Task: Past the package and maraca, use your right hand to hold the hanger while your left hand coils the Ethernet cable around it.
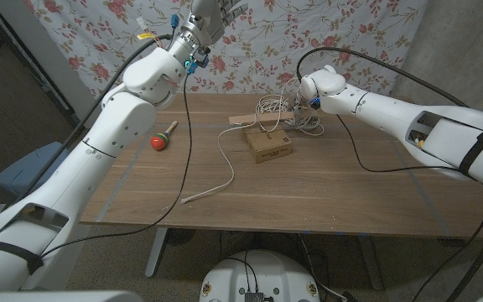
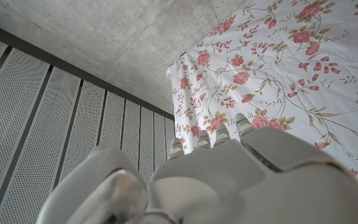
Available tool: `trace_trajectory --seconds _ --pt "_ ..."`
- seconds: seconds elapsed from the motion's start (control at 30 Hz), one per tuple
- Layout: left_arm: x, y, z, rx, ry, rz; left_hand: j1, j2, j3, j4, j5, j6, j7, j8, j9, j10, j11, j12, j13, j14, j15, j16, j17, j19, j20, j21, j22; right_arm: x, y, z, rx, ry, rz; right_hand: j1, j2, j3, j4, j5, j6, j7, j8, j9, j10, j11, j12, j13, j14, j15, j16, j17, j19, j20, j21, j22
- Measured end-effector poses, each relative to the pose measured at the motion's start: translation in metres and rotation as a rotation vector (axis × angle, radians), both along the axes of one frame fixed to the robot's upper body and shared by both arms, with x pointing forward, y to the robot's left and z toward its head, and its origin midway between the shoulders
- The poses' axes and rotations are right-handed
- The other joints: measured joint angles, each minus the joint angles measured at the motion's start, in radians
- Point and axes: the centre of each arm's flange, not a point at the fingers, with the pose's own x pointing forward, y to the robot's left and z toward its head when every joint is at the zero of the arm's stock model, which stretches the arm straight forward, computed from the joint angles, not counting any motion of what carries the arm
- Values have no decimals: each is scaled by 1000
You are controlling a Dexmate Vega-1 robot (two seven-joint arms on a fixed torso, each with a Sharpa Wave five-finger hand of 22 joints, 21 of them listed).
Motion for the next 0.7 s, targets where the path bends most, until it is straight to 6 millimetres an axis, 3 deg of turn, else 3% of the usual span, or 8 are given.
trace_trajectory --seconds 0.1,0.17,0.27,0.43,0.7 --pt "1 0 0 0 2 0 0 0 0 0 0 2 2 0 0 0 0 0 0 0 0 0 0 0 0 0 0 -2 2 3 -34 10 -30 -1 -1 -37 4 18 -83 -1 3 -16 -89 27 -70 -26 -113 0 -49 -25 -70 0 -59 -5" --pt "2 1 0 1 3 -1 0 0 0 0 4 2 2 0 0 0 0 0 0 0 0 0 0 0 0 0 0 -3 4 5 -46 14 -41 -1 -1 -44 8 18 -89 -1 14 -18 -105 37 -86 -35 -140 0 -62 -35 -84 -1 -76 -5" --pt "3 2 0 1 3 -1 0 0 0 0 5 2 1 0 0 0 0 0 0 0 0 0 0 0 0 0 0 -5 4 9 -58 26 -63 -1 -1 -53 4 27 -56 -18 30 -23 -105 37 -88 -43 -149 -1 -66 -48 -84 -1 -84 -5" --pt "5 4 1 1 3 -2 0 0 0 0 5 -4 7 0 0 0 0 0 0 0 0 0 0 0 0 -4 0 -7 6 21 -64 69 -124 4 5 -65 0 36 -31 -40 31 -23 -102 34 -99 -55 -159 2 -71 -69 -65 1 -94 -5" --pt "9 7 2 -1 6 -2 0 0 -4 -4 5 -4 7 0 0 5 5 -4 0 0 0 0 0 0 0 -4 0 -11 8 44 -47 155 -208 27 27 -71 3 48 -6 -33 38 -27 -92 43 -107 -70 -158 1 -78 -91 -49 -2 -107 -5"
